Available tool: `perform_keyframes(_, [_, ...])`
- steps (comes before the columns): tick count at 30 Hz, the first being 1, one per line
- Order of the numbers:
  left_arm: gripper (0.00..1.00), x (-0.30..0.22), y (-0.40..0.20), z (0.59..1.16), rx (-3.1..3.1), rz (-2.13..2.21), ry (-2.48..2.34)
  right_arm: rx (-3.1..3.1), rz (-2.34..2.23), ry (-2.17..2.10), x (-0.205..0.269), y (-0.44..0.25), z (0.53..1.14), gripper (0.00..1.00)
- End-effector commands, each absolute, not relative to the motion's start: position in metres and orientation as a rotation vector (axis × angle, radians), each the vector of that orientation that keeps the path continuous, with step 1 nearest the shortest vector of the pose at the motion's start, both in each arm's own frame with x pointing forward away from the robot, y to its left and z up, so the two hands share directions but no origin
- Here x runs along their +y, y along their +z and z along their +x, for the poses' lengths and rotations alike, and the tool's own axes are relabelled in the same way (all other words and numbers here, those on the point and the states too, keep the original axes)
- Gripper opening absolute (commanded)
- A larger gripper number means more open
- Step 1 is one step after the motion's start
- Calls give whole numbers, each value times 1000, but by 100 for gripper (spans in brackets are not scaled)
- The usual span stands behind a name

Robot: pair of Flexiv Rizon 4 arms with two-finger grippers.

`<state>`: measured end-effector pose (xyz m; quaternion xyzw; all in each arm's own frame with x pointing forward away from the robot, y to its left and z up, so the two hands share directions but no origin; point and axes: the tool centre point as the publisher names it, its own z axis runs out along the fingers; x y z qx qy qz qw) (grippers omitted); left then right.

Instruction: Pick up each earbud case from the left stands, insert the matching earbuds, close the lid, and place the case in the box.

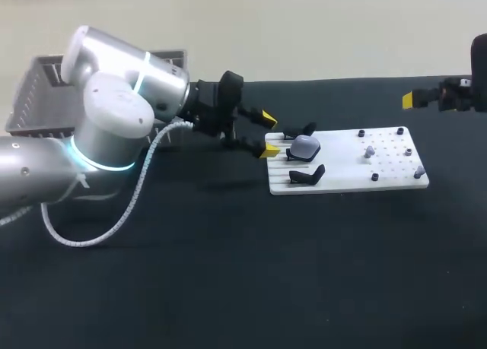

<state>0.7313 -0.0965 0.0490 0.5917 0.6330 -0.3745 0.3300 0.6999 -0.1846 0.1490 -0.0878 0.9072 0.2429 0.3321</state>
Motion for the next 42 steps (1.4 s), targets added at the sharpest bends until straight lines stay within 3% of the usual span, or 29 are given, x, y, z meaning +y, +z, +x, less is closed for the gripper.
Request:
perform_keyframes(1, [89,-104,43,738,1649,1563,-995,2371,-229,632,-185,149,699,100])
perform_keyframes(4, [76,-106,41,736,1647,1568,-1006,2371,-229,632,-185,149,699,100])
perform_keyframes(16, [71,-116,35,732,1642,1590,-1029,2371,-229,632,-185,149,699,100])
perform_keyframes(18, [66,-117,35,732,1639,1593,-1032,2371,-229,632,-185,149,699,100])
perform_keyframes(20, [49,-118,35,732,1636,1594,-1034,2371,-229,632,-185,149,699,100])
perform_keyframes(21, [48,-119,36,731,1634,1594,-1036,2371,-229,632,-185,149,699,100])
perform_keyframes(30, [47,-121,34,728,1623,1608,-1035,2371,-229,632,-185,149,699,100])
perform_keyframes(32, [51,-121,34,728,1619,1609,-1036,2371,-229,632,-185,149,699,100])
perform_keyframes(42, [48,-124,34,723,1592,1624,-1054,2371,-229,632,-185,149,699,100])
